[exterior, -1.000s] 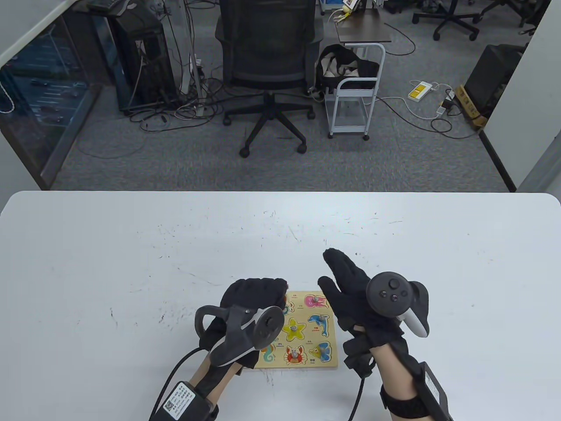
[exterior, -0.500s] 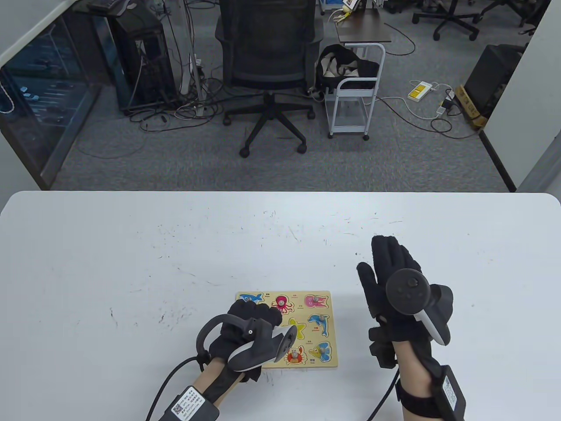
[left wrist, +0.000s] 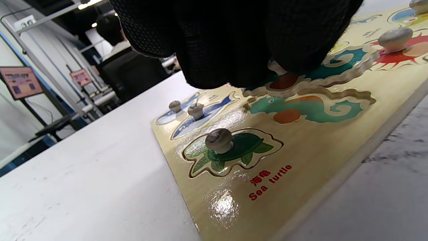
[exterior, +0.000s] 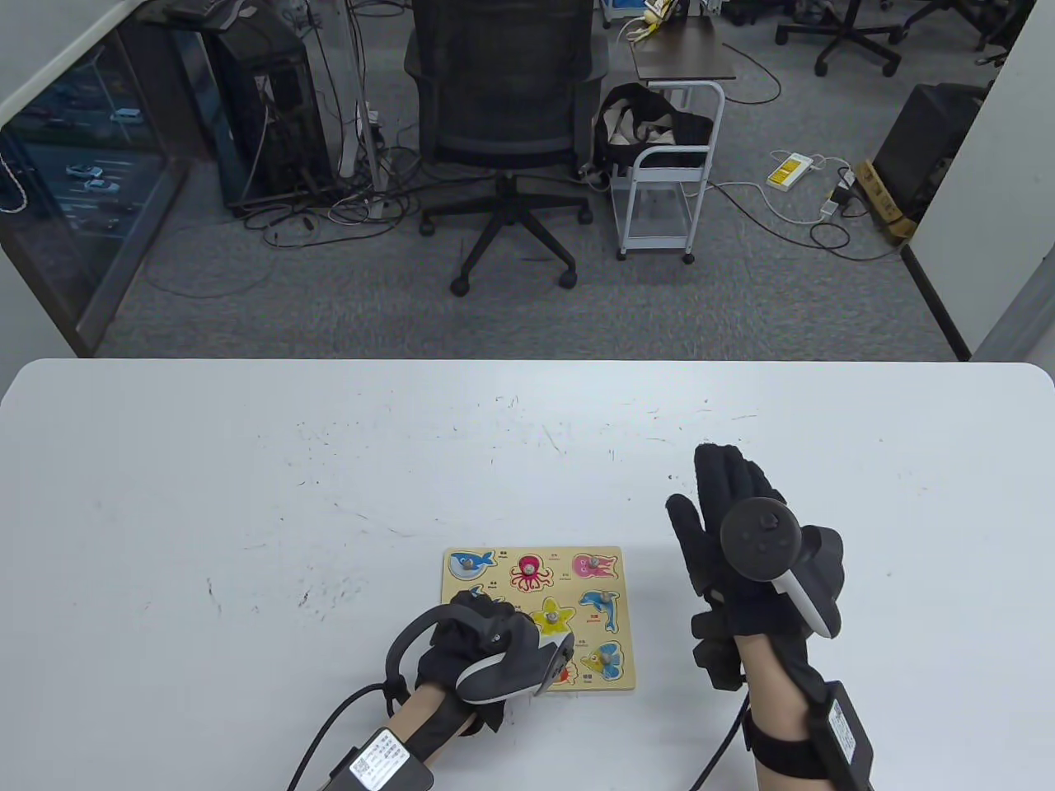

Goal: Fit puzzle pieces into frame

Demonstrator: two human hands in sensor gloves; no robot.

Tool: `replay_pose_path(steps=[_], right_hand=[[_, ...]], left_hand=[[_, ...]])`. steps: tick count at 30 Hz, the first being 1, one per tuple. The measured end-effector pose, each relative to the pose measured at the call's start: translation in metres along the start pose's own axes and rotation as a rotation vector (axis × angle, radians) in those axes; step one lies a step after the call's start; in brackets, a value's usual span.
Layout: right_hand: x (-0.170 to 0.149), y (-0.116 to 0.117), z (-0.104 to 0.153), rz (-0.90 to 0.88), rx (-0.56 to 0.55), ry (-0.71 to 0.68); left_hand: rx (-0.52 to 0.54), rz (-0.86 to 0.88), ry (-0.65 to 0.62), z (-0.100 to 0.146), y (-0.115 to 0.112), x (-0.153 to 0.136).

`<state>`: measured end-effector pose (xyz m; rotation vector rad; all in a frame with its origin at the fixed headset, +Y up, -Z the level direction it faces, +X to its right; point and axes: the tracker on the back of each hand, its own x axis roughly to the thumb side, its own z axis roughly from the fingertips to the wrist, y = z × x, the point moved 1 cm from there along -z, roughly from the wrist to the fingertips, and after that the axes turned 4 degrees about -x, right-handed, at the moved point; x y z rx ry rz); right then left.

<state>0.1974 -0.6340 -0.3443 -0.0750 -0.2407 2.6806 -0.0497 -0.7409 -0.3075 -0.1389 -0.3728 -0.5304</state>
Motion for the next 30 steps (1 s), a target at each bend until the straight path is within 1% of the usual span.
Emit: replay_pose_path(steps=[3,9,25,28,30], right_hand=[[0.0,0.0,0.0,-0.005,0.002,-0.004],[0.001,0.001,0.0,-0.009,0.008,-0.013],[0.002,0.002,0.0,-0.007,0.024,-0.017],[0.003,0.003,0.0,0.0,0.029,-0.022],[0.004,0.004,0.0,0.004,0.031,-0.026]], left_hand=[[-0.006,-0.038,0.002,-0.001,-0.002,0.004],[-0.017,-0.04,0.003,-0.003,-0.004,0.005],[-0.007,-0.072,0.003,0.001,-0.001,0.007],[-0.028,-0.048,0.003,0.0,0.0,0.004],[-0.044,0.036,0.011,-0.001,0.004,-0.007]])
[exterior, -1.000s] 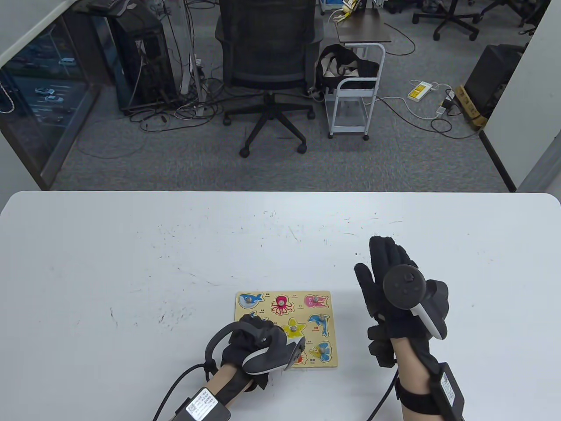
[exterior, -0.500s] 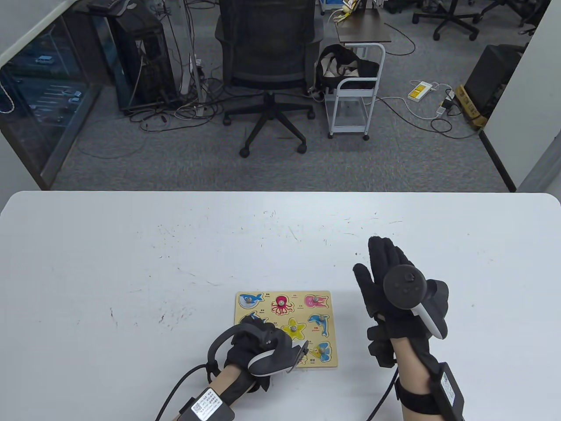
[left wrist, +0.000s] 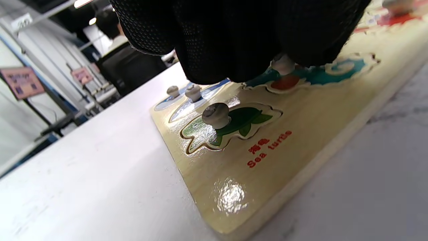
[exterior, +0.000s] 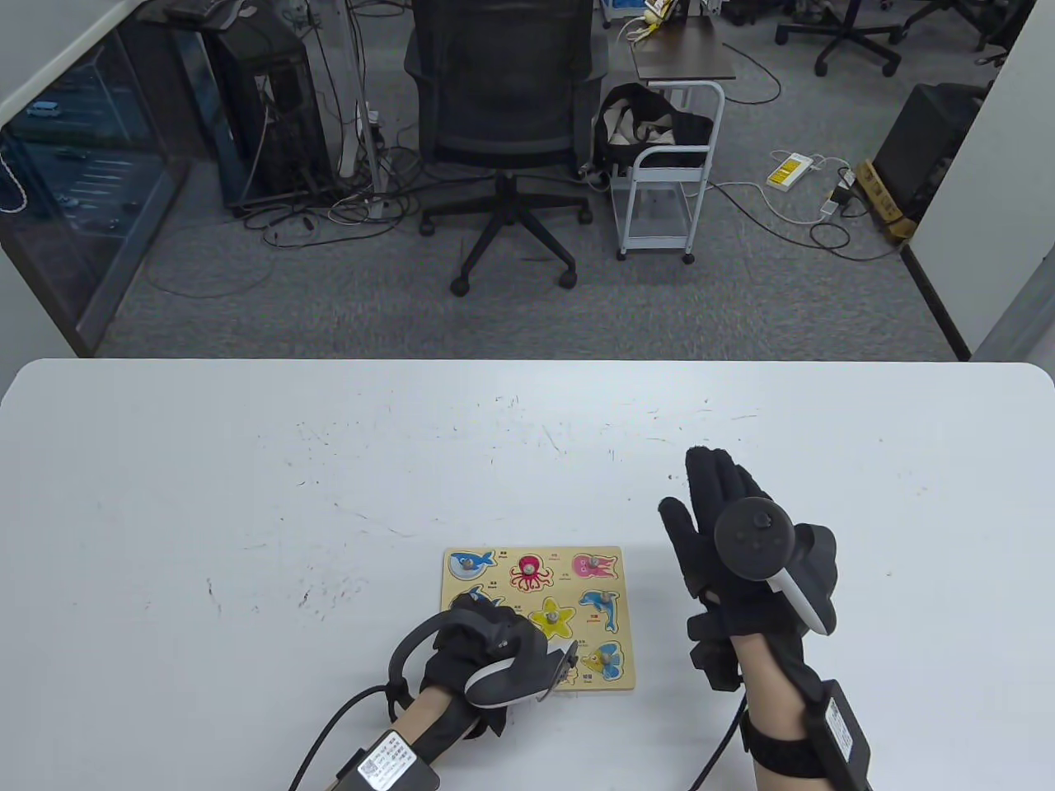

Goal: Fit puzzle pieces into frame

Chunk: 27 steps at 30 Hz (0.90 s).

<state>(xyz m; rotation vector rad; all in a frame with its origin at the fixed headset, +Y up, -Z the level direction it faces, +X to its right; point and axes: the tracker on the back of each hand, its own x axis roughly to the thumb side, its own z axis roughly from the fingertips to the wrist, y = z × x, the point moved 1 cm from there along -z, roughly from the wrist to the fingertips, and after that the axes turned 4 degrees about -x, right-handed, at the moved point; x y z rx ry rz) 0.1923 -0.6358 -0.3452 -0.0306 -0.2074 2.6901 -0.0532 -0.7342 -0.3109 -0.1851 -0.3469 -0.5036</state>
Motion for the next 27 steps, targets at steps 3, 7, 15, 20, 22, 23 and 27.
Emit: replay_pose_path(steps=[3,7,15,20,22,23,27], right_hand=[[0.001,0.001,0.0,0.0,0.003,-0.005],[0.001,0.004,-0.002,0.003,0.02,-0.01],[0.003,0.013,-0.006,0.023,0.06,-0.026],[0.005,0.019,-0.007,0.047,0.086,-0.037],[0.005,0.021,-0.008,0.043,0.097,-0.046],[0.005,0.021,-0.008,0.043,0.102,-0.048],[0.005,0.023,-0.007,0.066,0.101,-0.035]], left_hand=[[0.012,0.09,0.036,-0.001,0.007,-0.018],[0.098,0.246,0.182,0.004,0.024,-0.065],[0.254,0.503,0.367,0.013,0.025,-0.13],[0.308,0.546,0.418,0.015,0.016,-0.147],[0.312,0.566,0.409,0.014,0.011,-0.151],[0.314,0.587,0.405,0.013,0.009,-0.153],[0.312,0.612,0.383,0.01,0.003,-0.157]])
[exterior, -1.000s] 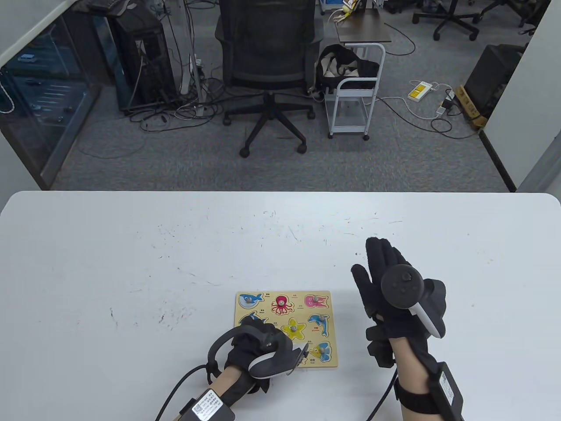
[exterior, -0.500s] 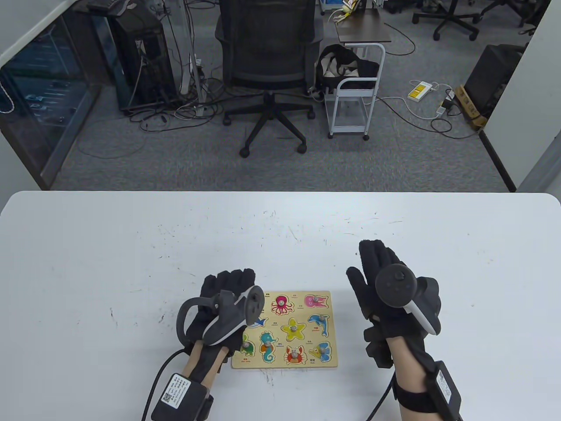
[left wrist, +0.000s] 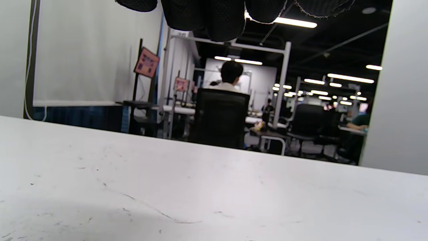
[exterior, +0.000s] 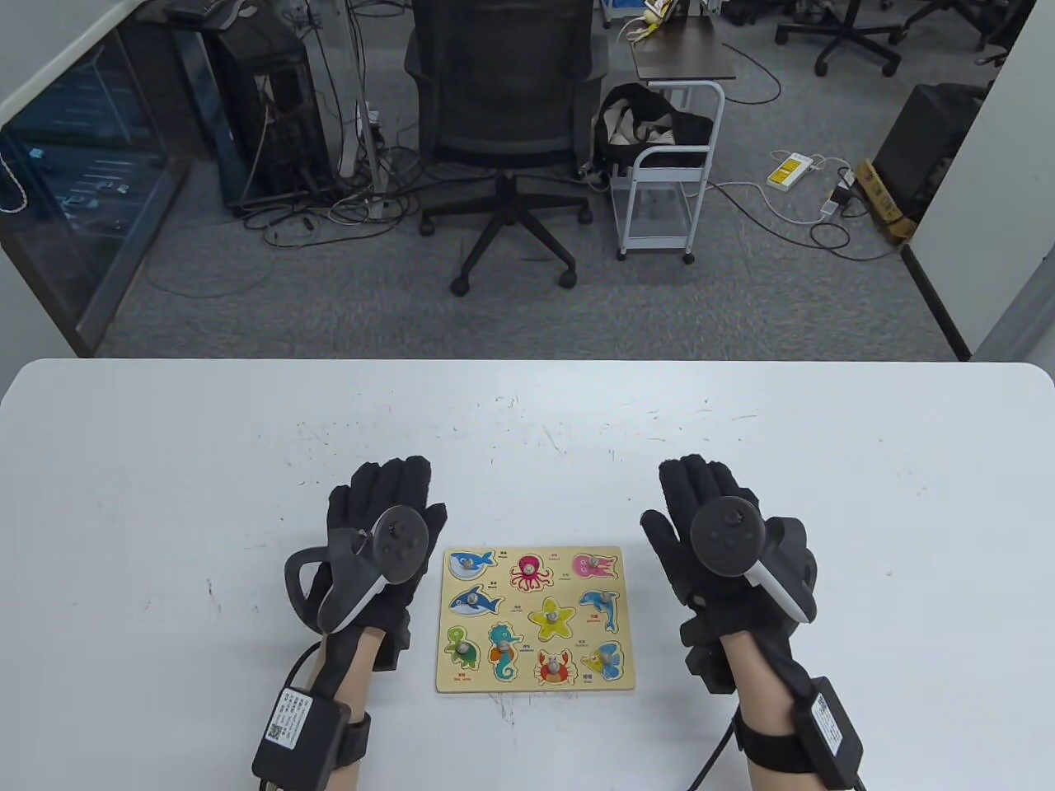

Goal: Fit puzzle pieces into frame

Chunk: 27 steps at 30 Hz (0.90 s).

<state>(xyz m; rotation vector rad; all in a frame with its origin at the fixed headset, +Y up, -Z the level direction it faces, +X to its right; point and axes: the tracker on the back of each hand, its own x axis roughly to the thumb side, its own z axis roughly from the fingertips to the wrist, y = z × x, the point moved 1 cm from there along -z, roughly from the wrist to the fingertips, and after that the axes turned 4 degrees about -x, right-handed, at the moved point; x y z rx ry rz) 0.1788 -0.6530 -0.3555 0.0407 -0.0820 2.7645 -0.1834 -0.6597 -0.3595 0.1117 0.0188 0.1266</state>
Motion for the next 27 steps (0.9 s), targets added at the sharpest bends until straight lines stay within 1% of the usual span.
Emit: replay_pose_path(steps=[4,6,18,27], right_hand=[[0.0,0.0002,-0.0002,0.004,-0.002,0.009],[0.0006,0.0009,-0.0004,0.013,0.0,0.014],[0.0047,0.0052,-0.0015,0.051,0.006,-0.004],[0.0025,0.0054,-0.0031,0.029,0.022,-0.001]], left_hand=[[0.04,-0.065,-0.019,0.0011,0.0011,-0.0017],[0.048,-0.068,-0.021,0.0012,0.0018,-0.0024],[0.044,-0.033,-0.018,0.0004,0.0024,-0.0064],[0.033,-0.049,-0.013,-0.0007,-0.0009,-0.0057]])
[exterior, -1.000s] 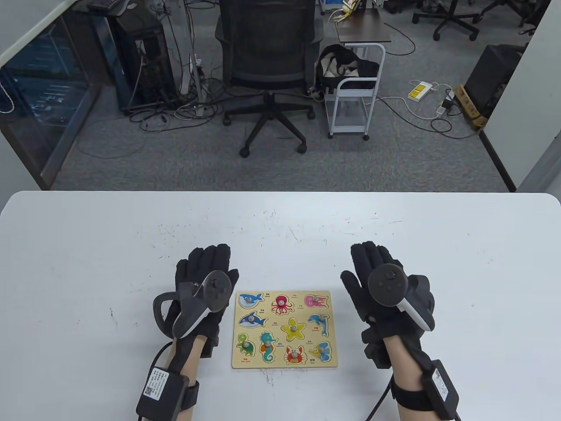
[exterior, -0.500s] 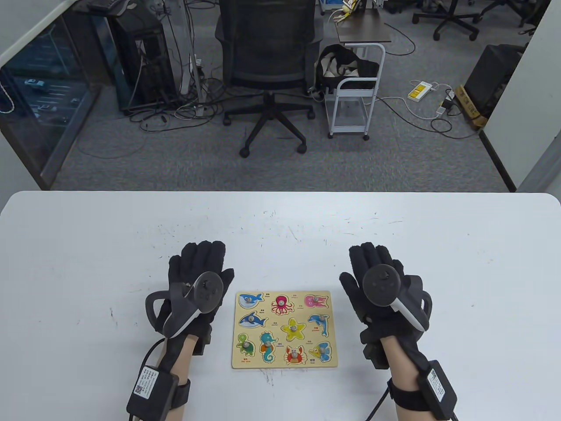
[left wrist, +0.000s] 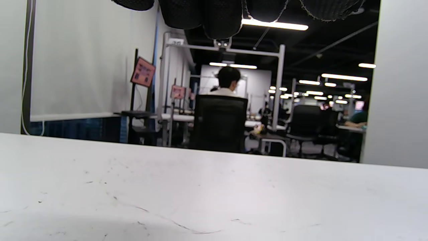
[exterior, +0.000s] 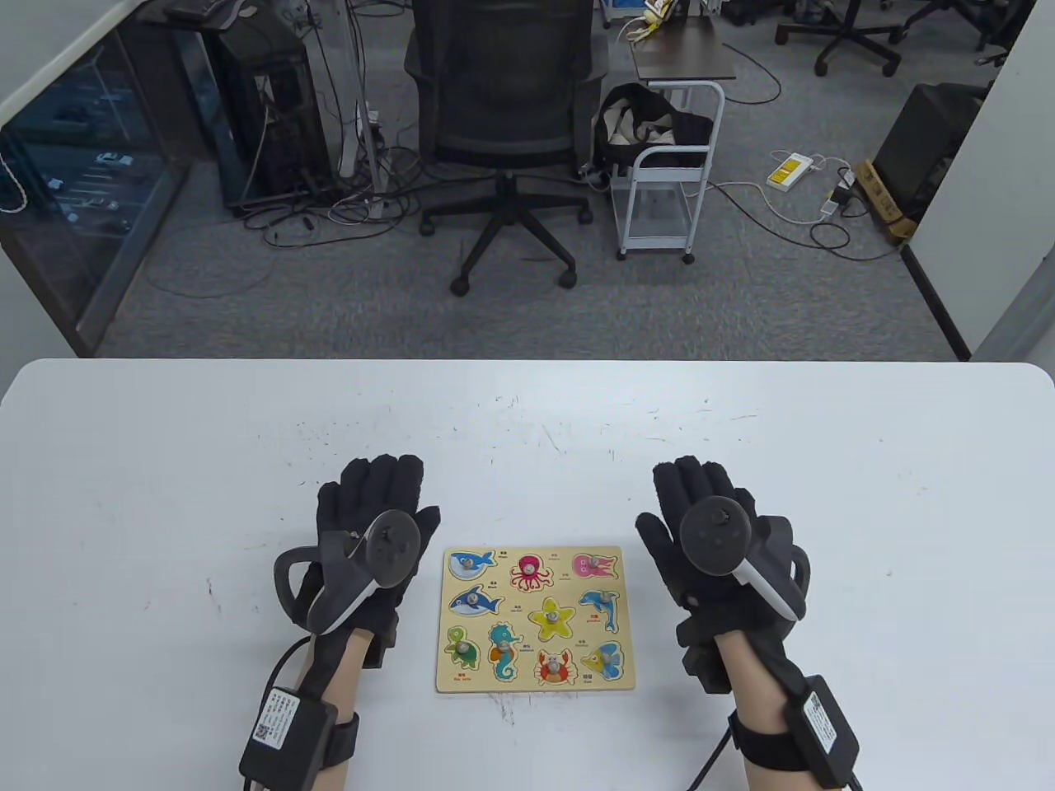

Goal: Fit puzzle pieces into frame

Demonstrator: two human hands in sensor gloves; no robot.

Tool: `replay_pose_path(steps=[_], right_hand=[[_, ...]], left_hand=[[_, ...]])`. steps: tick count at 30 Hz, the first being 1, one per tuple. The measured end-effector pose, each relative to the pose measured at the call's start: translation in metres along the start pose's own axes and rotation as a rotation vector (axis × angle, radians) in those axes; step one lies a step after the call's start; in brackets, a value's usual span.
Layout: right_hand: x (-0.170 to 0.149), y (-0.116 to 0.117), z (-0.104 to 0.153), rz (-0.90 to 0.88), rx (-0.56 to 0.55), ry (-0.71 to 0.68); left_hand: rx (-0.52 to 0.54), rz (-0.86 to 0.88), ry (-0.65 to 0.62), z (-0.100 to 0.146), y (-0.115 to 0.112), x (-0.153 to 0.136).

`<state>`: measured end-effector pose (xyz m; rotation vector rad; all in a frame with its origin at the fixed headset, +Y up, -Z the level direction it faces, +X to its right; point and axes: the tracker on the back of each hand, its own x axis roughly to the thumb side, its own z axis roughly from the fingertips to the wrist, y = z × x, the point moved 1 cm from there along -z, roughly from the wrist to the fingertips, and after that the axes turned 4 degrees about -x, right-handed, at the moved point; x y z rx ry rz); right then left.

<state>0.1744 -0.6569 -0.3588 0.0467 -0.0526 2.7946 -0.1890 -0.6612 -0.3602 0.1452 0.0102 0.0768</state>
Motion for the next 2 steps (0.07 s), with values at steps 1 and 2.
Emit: replay_pose_path(steps=[1,2], right_hand=[[-0.0003,0.0,-0.0002,-0.002,0.002,0.002],[-0.0004,-0.0002,-0.0001,-0.001,0.003,0.004]], left_hand=[[-0.001,-0.006,0.001,-0.0001,-0.0003,0.0002],[0.0,-0.01,0.001,-0.0001,-0.0003,0.0003]])
